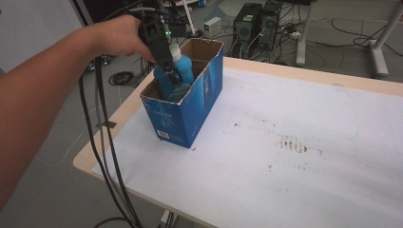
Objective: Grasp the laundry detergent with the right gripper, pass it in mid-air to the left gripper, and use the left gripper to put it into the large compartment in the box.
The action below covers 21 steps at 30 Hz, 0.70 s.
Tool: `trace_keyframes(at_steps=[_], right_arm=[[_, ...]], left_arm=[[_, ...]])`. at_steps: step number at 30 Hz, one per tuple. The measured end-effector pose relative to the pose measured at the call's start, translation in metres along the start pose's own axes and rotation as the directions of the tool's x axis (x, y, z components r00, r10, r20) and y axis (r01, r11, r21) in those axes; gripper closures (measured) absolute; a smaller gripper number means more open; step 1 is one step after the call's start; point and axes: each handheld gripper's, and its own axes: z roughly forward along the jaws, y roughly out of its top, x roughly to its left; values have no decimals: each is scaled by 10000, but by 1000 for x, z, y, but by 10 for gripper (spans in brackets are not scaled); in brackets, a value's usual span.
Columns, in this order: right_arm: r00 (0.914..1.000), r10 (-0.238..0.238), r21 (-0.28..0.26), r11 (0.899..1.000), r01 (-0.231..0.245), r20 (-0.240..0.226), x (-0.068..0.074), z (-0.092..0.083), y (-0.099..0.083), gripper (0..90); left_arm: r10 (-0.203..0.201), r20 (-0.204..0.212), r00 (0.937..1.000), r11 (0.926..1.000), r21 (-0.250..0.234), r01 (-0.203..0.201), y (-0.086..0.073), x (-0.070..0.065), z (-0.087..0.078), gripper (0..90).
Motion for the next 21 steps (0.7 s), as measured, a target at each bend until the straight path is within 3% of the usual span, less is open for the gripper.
trace_keyframes(at_steps=[13, 21], right_arm=[[9999, 12, 138, 9999, -11, -118, -1, 5, -1, 11], [9999, 26, 124, 9999, -24, -136, -1, 5, -1, 12]], left_arm=[[190, 192, 9996, 9978, 629, -201, -2, 0, 27, 379], [-4, 296, 9996, 9983, 582, -13, -4, 3, 34, 378]])
